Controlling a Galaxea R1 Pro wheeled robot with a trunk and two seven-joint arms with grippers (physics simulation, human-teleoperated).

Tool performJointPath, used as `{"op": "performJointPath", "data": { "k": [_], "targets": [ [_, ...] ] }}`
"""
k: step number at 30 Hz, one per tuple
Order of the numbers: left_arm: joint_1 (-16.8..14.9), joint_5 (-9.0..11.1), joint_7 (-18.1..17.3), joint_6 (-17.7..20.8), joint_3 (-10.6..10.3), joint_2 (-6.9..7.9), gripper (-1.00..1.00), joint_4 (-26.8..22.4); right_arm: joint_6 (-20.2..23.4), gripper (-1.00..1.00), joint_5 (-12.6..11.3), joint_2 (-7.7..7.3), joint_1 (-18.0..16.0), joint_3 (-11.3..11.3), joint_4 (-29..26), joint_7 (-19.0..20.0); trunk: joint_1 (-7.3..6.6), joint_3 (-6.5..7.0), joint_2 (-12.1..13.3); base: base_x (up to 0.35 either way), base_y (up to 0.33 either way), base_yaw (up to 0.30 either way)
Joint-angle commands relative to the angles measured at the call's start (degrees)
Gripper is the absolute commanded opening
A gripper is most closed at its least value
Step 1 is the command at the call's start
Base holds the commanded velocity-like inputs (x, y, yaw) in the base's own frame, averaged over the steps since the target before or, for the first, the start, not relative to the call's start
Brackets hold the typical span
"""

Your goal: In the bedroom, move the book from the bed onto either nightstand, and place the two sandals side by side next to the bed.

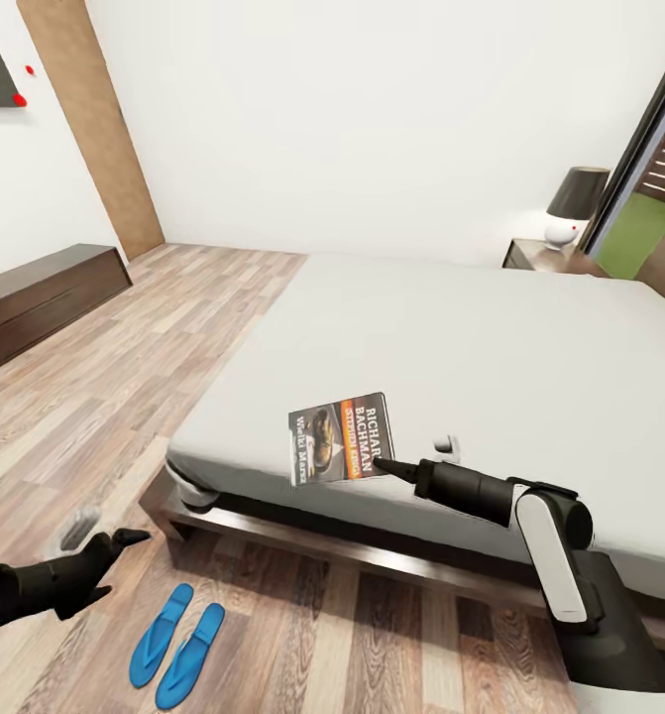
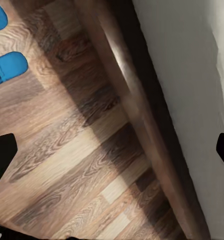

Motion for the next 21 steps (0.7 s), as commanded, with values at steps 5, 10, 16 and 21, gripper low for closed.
{"op": "performJointPath", "data": {
  "k": [5,10,16,21],
  "targets": [
    [6.91,-9.59,-13.91,-0.44,7.19,0.34,1.0,-0.01,0.4,-1.0,-0.09,-0.09,-1.27,-0.04,0.19,-0.4,0.0,0.34,-0.02,0.0,0.0,0.146],
    [10.36,-15.76,-20.68,-0.75,9.61,-1.79,1.0,0.0,0.4,-1.0,-0.11,-0.03,-1.44,0.21,0.24,-0.56,0.0,0.72,-0.02,0.0,0.0,0.148],
    [13.24,-24.73,-24.65,-1.05,10.4,-6.32,1.0,0.0,0.4,-1.0,-0.07,0.0,-1.52,0.35,0.26,-0.65,0.0,1.17,-0.02,0.0,0.0,0.176],
    [14.75,-32.62,-25.91,-1.36,10.87,-12.45,1.0,0.19,0.4,-1.0,0.06,0.07,-1.43,0.7,0.08,-0.68,0.0,1.54,-0.02,0.0,0.0,0.186]
  ]
}}
